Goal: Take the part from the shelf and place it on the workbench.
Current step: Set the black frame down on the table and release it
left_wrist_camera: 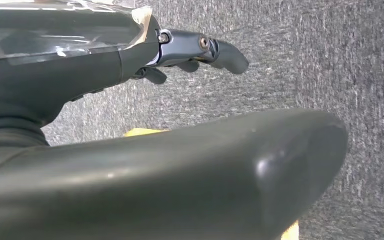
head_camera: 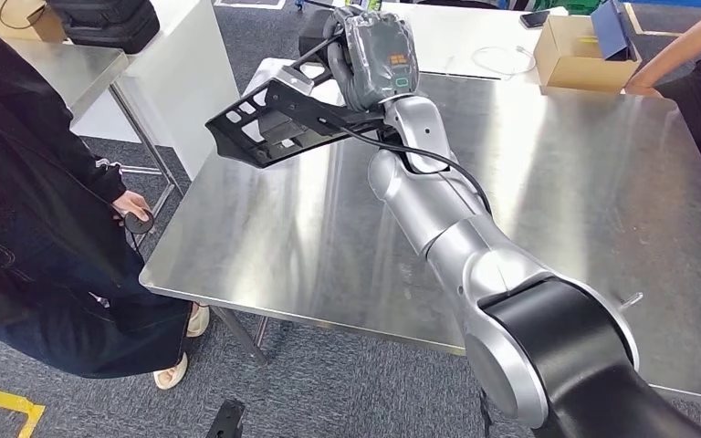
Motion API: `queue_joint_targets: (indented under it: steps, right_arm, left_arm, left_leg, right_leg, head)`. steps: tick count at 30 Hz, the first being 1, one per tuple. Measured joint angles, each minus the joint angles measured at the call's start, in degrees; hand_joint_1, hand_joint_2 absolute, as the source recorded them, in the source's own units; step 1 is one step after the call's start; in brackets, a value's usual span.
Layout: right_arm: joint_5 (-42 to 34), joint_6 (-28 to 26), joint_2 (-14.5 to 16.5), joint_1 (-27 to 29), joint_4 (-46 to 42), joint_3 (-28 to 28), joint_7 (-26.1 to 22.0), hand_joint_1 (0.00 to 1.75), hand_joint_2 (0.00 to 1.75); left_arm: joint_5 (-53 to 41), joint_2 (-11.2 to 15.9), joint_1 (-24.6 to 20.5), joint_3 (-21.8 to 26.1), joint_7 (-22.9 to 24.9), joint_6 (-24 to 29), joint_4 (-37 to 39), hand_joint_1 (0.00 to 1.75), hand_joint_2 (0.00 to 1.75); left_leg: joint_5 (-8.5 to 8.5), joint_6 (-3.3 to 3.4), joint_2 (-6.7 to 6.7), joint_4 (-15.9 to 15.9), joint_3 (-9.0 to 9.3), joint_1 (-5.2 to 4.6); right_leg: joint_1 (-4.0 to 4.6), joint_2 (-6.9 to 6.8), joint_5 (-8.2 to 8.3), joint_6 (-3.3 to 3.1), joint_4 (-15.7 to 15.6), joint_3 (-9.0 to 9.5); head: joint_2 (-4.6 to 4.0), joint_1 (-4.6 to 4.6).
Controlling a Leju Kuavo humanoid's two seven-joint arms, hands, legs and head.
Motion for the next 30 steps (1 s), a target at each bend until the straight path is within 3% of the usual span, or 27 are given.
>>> queue_joint_targets:
  steps: [2, 4, 7, 8, 9, 10, 12, 13, 15, 17, 19, 24, 26, 28, 30]
  right_arm:
    - [0.0, 0.0, 0.0, -0.2, 0.0, 0.0, 0.0, 1.75, 1.75]
    - [0.0, -0.1, 0.0, -0.5, -0.1, 0.0, 0.0, 1.75, 1.75]
    - [-0.1, -0.1, -0.1, -0.4, 0.0, 0.0, 0.0, 1.75, 1.75]
    - [-0.1, -0.1, -0.2, 0.0, 0.0, 0.0, 0.0, 1.75, 1.75]
    - [-0.2, -0.1, -0.3, 0.3, 0.1, 0.0, 0.0, 1.75, 1.75]
    - [-0.2, -0.1, -0.3, 0.5, 0.1, 0.0, -0.1, 1.75, 1.75]
    - [-0.2, -0.1, -0.3, 0.5, 0.1, 0.0, -0.2, 1.75, 1.75]
    - [-0.2, -0.1, -0.2, 0.5, 0.1, 0.0, -0.3, 1.75, 1.75]
    - [-0.2, 0.0, 0.0, 0.5, 0.1, 0.0, -0.5, 1.75, 1.75]
    - [-0.2, 0.3, 0.2, 0.5, 0.1, 0.0, -0.5, 1.75, 1.75]
    - [-0.1, 0.7, 0.4, 0.4, 0.0, 0.2, -0.2, 1.75, 1.75]
    - [2.6, 1.1, 0.6, -0.1, 0.0, 1.8, 3.7, 1.75, 1.75]
    - [3.7, 1.0, 0.3, -0.2, 0.2, 2.3, 5.0, 1.75, 1.75]
    - [4.3, 1.0, 0.0, -0.1, 0.4, 2.5, 5.9, 1.75, 1.75]
    - [4.5, 1.0, -0.4, -0.1, 0.7, 2.6, 6.3, 1.75, 1.75]
  left_arm:
    - [0.1, 0.0, -0.1, 0.0, 0.0, 0.0, 0.0, 0.0, 0.0]
    - [0.1, -0.1, -0.2, 0.0, 0.0, 0.0, 0.0, 0.0, 0.0]
    - [0.1, -0.3, -0.2, 0.0, 0.0, 0.0, 0.0, 0.0, 0.0]
    - [0.1, -0.3, -0.1, 0.0, 0.1, 0.0, 0.0, 0.0, 0.0]
    - [0.2, -0.3, -0.1, 0.0, 0.2, 0.0, 0.0, 0.0, 0.0]
    - [0.2, -0.4, 0.0, 0.0, 0.3, 0.0, 0.0, 0.0, 0.0]
    - [0.2, -0.4, 0.0, 0.1, 0.4, 0.1, 0.0, 0.0, 0.0]
    - [0.2, -0.4, 0.0, 0.1, 0.4, 0.2, 0.0, 0.0, 0.0]
    - [0.3, -0.3, 0.0, 0.1, 0.4, 0.2, 0.0, 0.0, 0.0]
    - [0.3, -0.3, 0.0, 0.1, 0.4, 0.2, 0.0, 0.0, 0.0]
    - [0.3, -0.3, 0.1, 0.1, 0.4, 0.2, 0.0, 0.0, 0.0]
    - [0.2, -0.5, 0.0, 0.1, -0.1, -0.2, 0.0, 0.0, 0.0]
    - [0.1, -0.7, -0.1, 0.1, -0.2, -0.3, 0.0, 0.0, 0.0]
    - [0.0, -0.9, -0.1, 0.1, -0.2, -0.3, 0.0, 0.0, 0.0]
    - [0.0, -1.1, -0.1, 0.1, -0.2, -0.3, 0.0, 0.0, 0.0]
  left_leg:
    - [-0.41, 0.03, -0.03, -0.3, 0.77, 0.02]
    - [-0.65, 0.15, 0.07, -1.1, 1.63, 0.29]
    - [-1.21, 0.32, 0.15, -1.5, 2.36, 0.44]
    - [-1.46, 0.26, 0.08, -1.5, 2.52, 0.47]
    - [-1.7, 0.16, -0.01, -1.4, 2.72, 0.52]
    - [-1.99, -0.02, -0.11, -1.2, 2.94, 0.6]
    - [-2.73, -0.62, -0.26, -0.5, 3.2, 0.79]
    - [-3.18, -0.96, -0.31, 0.1, 3.16, 0.78]
    - [-3.83, -1.15, -0.38, 0.9, 2.98, 0.63]
    - [-3.97, -0.29, -0.39, 1.1, 2.95, 0.56]
    - [-3.91, 0.48, -0.34, 1.1, 3.05, 0.55]
    - [-3.87, 0.49, -0.23, 0.9, 3.28, 0.57]
    - [-3.94, -0.03, -0.19, 0.8, 3.31, 0.59]
    - [-4.06, -1.09, -0.12, 0.8, 3.37, 0.65]
    - [-4.14, -1.72, -0.1, 0.8, 3.4, 0.66]
  right_leg:
    - [0.17, -0.03, -0.63, 0.67, -0.2, 0.21]
    - [0.39, -0.27, -2.06, 0.81, 2.0, -0.8]
    - [0.46, -0.48, -5.76, 0.29, 12.9, -7.04]
    - [0.43, -0.49, -6.23, 0.44, 15.7, -9.01]
    - [0.37, -0.5, -5.79, 0.9, 16.5, -10.07]
    - [0.24, -0.54, -4.29, 1.68, 14.9, -9.95]
    - [-0.15, -0.77, 0.03, 3.37, 7.0, -7.19]
    - [-0.3, -0.81, 1.67, 3.64, 3.5, -5.7]
    - [-0.34, -0.81, 2.73, 2.89, 0.9, -4.28]
    - [-0.29, -0.63, 2.79, 2.09, 0.9, -4.04]
    - [-0.26, -0.48, 2.82, 2.01, 0.8, -4.02]
    - [-0.01, -0.37, 2.65, 1.7, 0.9, -3.99]
    - [0.08, -0.38, 2.58, 1.59, 0.9, -3.98]
    - [0.14, -0.38, 2.51, 1.37, 0.9, -3.95]
    - [0.15, -0.38, 2.47, 1.13, 0.9, -3.91]
  head:
    - [0.0, -0.04]
    - [0.0, 0.04]
    - [0.0, 0.17]
    - [0.0, 0.16]
    - [0.0, 0.17]
    - [0.0, 0.19]
    - [0.0, 0.21]
    - [0.0, 0.24]
    - [0.0, 0.27]
    - [0.0, 0.23]
    - [0.0, 0.21]
    - [0.0, 0.22]
    - [0.0, 0.23]
    - [0.0, 0.25]
    - [0.0, 0.26]
